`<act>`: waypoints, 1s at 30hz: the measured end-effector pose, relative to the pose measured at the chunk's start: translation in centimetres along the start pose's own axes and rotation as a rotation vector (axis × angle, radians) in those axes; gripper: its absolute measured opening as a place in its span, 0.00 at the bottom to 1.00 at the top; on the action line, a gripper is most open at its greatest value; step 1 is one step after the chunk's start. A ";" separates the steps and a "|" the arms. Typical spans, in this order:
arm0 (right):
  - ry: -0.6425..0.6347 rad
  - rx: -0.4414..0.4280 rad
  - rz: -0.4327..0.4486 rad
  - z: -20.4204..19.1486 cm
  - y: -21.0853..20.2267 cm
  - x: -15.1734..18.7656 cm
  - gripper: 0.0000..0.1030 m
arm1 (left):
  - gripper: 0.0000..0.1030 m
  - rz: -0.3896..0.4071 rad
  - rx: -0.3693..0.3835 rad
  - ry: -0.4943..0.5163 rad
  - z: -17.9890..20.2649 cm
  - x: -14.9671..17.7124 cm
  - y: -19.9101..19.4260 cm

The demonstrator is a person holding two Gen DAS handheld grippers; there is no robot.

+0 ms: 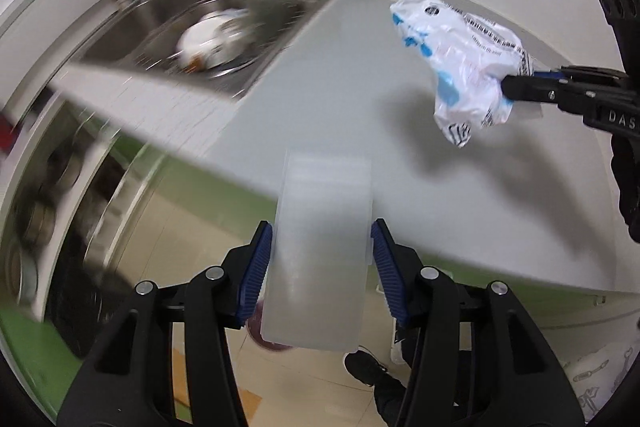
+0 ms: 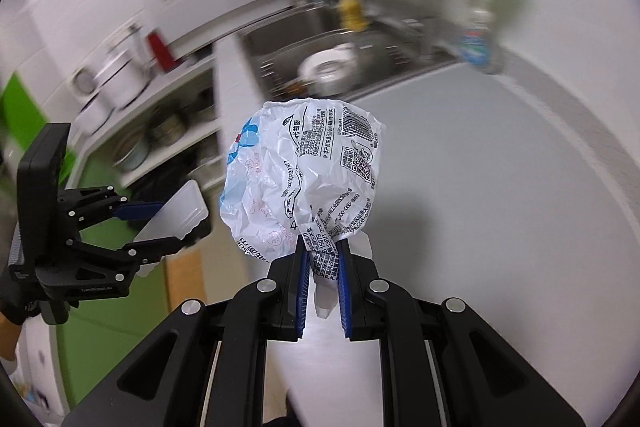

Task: Collect trash
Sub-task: 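Carry the wrapper and white tray over the pink bin and open both tools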

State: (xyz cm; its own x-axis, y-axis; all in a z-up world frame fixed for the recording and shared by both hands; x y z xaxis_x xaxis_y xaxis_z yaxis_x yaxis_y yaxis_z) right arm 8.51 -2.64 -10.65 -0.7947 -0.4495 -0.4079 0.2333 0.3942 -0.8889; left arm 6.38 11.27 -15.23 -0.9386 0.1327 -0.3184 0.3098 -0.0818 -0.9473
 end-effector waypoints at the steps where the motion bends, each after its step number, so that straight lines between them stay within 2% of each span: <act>1: -0.024 -0.018 -0.012 -1.8 0.7 0.1 0.12 | 0.49 0.002 -0.004 -0.028 -0.7 1.3 -0.4; 8: -0.172 -0.102 -0.117 -11.5 6.3 1.7 0.12 | 0.49 -0.008 -0.061 -0.257 -7.1 11.1 -0.6; 14: -0.294 -0.133 -0.242 -17.7 13.7 4.0 0.12 | 0.49 -0.039 -0.086 -0.450 -12.0 18.3 2.2; 21: -0.400 -0.140 -0.400 -21.7 26.7 9.7 0.12 | 0.49 -0.073 -0.094 -0.615 -16.0 25.7 8.5; 30: -0.449 -0.119 -0.561 -22.5 44.3 17.5 0.12 | 0.49 -0.098 -0.054 -0.745 -19.1 33.7 19.5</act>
State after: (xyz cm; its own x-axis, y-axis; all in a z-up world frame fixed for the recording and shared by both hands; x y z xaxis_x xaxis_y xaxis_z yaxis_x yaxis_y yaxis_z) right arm -7.66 24.95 -52.49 -0.4643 -0.8850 0.0335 -0.2249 0.0812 -0.9710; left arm -16.29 32.99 -45.10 -0.8105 -0.5681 -0.1425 0.2087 -0.0527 -0.9766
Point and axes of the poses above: each gripper's, at about its wrist camera, not at the fingertips, and y roughly the way its jaws point, z to its right, x to its underside, the point moved 8 cm from there along y, roughly the way its jaws point, and after that the axes turned 11 degrees about -z, right-handed, at the moved point
